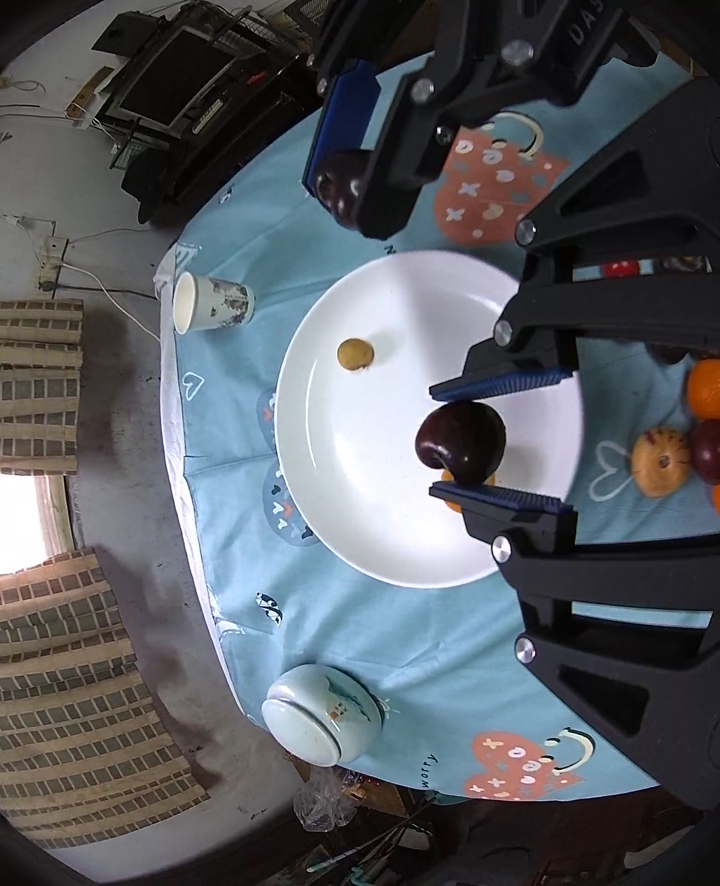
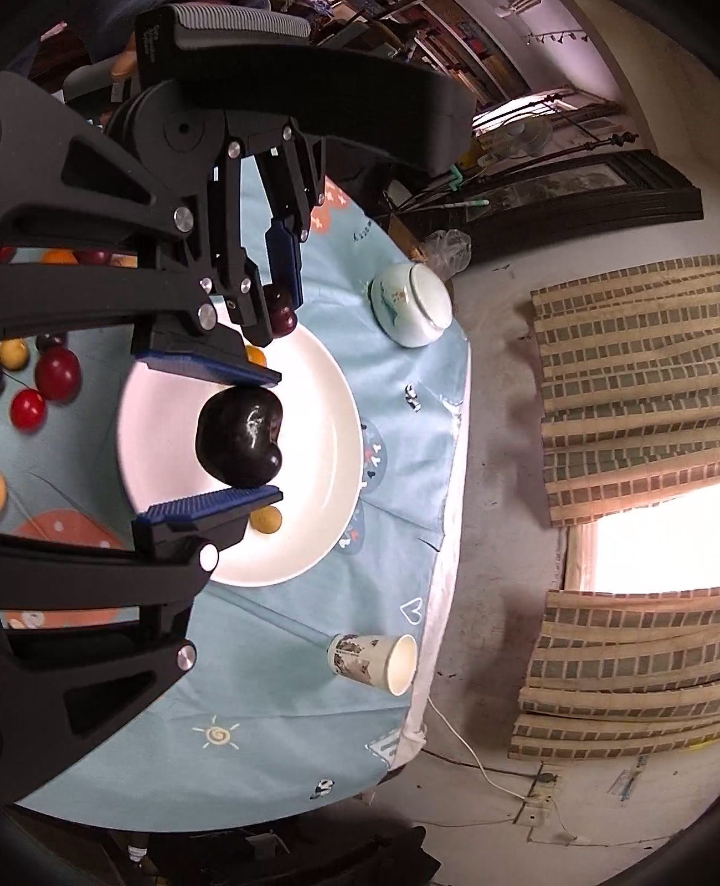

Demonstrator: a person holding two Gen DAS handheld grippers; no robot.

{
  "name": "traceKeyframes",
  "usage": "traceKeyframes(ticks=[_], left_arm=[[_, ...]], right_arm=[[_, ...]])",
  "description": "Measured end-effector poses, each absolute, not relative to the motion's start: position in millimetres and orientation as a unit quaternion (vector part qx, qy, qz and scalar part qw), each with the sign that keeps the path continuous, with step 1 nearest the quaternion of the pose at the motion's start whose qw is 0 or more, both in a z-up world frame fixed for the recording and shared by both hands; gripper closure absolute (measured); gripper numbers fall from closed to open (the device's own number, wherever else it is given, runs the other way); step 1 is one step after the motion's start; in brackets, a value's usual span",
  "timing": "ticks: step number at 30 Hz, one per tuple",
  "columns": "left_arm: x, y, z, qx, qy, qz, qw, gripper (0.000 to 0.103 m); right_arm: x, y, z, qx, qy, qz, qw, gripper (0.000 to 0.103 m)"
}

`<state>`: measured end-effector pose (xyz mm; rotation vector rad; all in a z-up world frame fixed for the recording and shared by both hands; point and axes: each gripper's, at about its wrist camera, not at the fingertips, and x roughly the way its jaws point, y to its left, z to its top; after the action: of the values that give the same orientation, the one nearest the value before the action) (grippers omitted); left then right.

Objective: Organize fruits
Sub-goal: 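Place both plums on the white plate and open both tools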

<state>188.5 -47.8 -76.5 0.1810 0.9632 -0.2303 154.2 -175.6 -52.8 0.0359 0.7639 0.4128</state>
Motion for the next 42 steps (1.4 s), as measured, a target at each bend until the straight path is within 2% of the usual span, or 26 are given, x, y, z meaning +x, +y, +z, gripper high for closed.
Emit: traceKeyframes(ticks=[10, 11, 12, 13, 14, 18, 20, 25, 30, 33, 38, 39, 41, 42], left_arm=[[231.2, -37.2, -127.8, 0.085, 0.507, -0.069, 0.855, 0.072], [232.1, -36.5, -130.0, 0.084, 0.508, -0.066, 0.855, 0.071], [233.4, -36.3, -131.2, 0.082, 0.509, -0.065, 0.854, 0.068], [233.8, -34.8, -131.8, 0.082, 0.508, -0.059, 0.856, 0.061], [233.5, -33.4, -131.3, 0.082, 0.504, -0.055, 0.858, 0.048], [226.5, -25.6, -125.2, 0.076, 0.493, -0.048, 0.866, 0.046], [215.5, -17.4, -120.8, 0.065, 0.486, -0.045, 0.87, 0.039], [154.4, -0.6, -114.6, 0.053, 0.474, -0.066, 0.877, 0.03], [102.3, -9.4, -120.6, 0.071, 0.49, -0.096, 0.863, 0.03], [81.5, -19.9, -105.9, 0.082, 0.476, -0.111, 0.868, 0.03], [56.8, -19.9, -57.2, 0.083, 0.418, -0.112, 0.898, 0.024], [51.9, -17.3, -46.4, 0.079, 0.405, -0.11, 0.904, 0.023], [45.5, -14.5, -31.1, 0.074, 0.388, -0.108, 0.913, 0.021], [42.2, -12.2, -24.7, 0.071, 0.38, -0.106, 0.916, 0.02]], right_arm=[[208.3, -159.1, -118.6, 0.011, 0.442, 0.18, 0.879, 0.065], [211.7, -158.6, -122.4, 0.011, 0.447, 0.177, 0.877, 0.061], [213.6, -159.2, -124.5, 0.011, 0.449, 0.175, 0.876, 0.052], [212.7, -161.2, -124.5, 0.012, 0.445, 0.164, 0.88, 0.03], [210.0, -165.3, -121.9, 0.017, 0.434, 0.16, 0.886, 0.026], [200.6, -178.3, -113.1, 0.029, 0.426, 0.154, 0.891, 0.026], [189.7, -186.6, -111.5, 0.047, 0.43, 0.154, 0.888, 0.026], [118.3, -217.2, -130.8, 0.116, 0.454, 0.155, 0.869, 0.022], [61.6, -240.4, -149.8, 0.174, 0.485, 0.124, 0.848, 0.022], [37.6, -253.8, -114.1, 0.175, 0.439, 0.103, 0.875, 0.022], [-9.3, -282.2, -2.9, 0.159, 0.282, 0.059, 0.944, 0.02], [-25.4, -286.2, 24.4, 0.148, 0.238, 0.047, 0.959, 0.018], [-59.6, -293.5, 73.2, 0.133, 0.146, 0.027, 0.98, 0.002], [-81.7, -296.3, 97.5, 0.124, 0.092, 0.022, 0.988, 0.001]])
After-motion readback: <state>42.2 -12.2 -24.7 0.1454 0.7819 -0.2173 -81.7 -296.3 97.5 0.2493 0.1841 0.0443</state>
